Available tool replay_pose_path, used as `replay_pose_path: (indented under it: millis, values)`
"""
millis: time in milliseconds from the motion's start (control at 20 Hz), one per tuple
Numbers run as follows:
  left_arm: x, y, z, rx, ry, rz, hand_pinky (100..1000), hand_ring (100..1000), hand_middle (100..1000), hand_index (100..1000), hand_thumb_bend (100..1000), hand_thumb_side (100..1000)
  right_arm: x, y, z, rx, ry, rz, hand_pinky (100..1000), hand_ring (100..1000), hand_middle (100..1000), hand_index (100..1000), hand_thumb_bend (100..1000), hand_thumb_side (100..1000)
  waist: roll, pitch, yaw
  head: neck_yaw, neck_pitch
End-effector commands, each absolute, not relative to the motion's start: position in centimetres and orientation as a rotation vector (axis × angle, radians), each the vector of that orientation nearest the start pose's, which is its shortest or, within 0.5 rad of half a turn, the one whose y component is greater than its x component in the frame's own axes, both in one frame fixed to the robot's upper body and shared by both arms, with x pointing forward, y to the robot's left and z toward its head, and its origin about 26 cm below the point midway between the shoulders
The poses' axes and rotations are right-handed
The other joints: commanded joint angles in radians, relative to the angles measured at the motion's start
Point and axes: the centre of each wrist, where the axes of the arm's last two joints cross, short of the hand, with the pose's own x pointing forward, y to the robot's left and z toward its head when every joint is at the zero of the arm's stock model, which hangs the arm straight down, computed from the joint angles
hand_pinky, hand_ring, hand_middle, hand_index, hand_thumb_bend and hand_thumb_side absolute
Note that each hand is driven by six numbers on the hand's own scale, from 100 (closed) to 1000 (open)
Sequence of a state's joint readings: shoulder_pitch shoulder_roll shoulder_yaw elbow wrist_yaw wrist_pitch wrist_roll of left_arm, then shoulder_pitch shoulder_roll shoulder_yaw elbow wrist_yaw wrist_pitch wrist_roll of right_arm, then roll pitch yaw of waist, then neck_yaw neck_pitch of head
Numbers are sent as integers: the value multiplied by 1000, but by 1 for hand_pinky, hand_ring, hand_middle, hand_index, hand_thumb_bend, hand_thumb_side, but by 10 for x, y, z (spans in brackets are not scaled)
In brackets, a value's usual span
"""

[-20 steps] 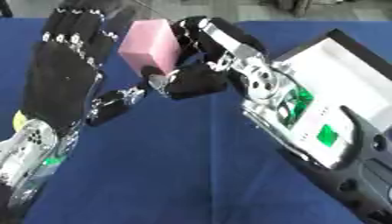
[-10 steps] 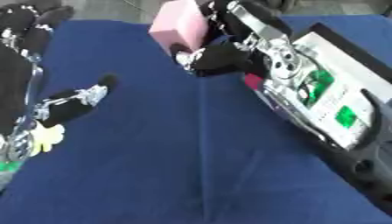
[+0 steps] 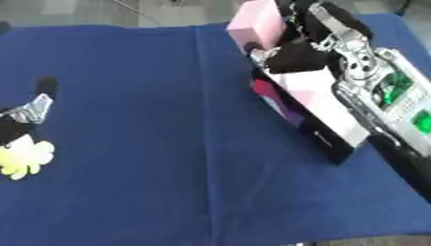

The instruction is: Pick up the objects with one hand, pass them to the other hand, and then place them into the box on the other side of the table.

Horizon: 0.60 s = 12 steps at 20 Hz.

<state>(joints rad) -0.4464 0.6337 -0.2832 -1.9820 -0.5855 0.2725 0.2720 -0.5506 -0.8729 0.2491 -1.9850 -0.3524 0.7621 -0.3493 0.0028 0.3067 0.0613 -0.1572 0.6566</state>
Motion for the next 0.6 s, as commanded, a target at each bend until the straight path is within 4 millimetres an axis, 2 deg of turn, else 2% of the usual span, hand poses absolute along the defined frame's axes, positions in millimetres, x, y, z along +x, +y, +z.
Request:
replay_pose_path:
  millis: [50, 250, 600]
  values:
    - [301, 246, 240, 1003, -2168, -724, 823, 742, 754, 842, 242, 575, 296, -283, 297, -760, -1613, 401, 658, 678, 419, 428, 336, 100, 2, -15, 1, -21, -22]
    - [301, 256, 241, 843, -2137, -650, 826, 726, 745, 841, 184, 638, 292, -299, 292, -912, -1531, 328, 682, 687, 426, 434, 360, 100, 5, -10, 3, -33, -36]
    - [301, 266, 247, 588, -2084, -561, 828, 712, 736, 837, 124, 708, 288, -313, 277, -1077, -1434, 259, 729, 736, 487, 500, 390, 100, 11, -2, 21, -48, -51]
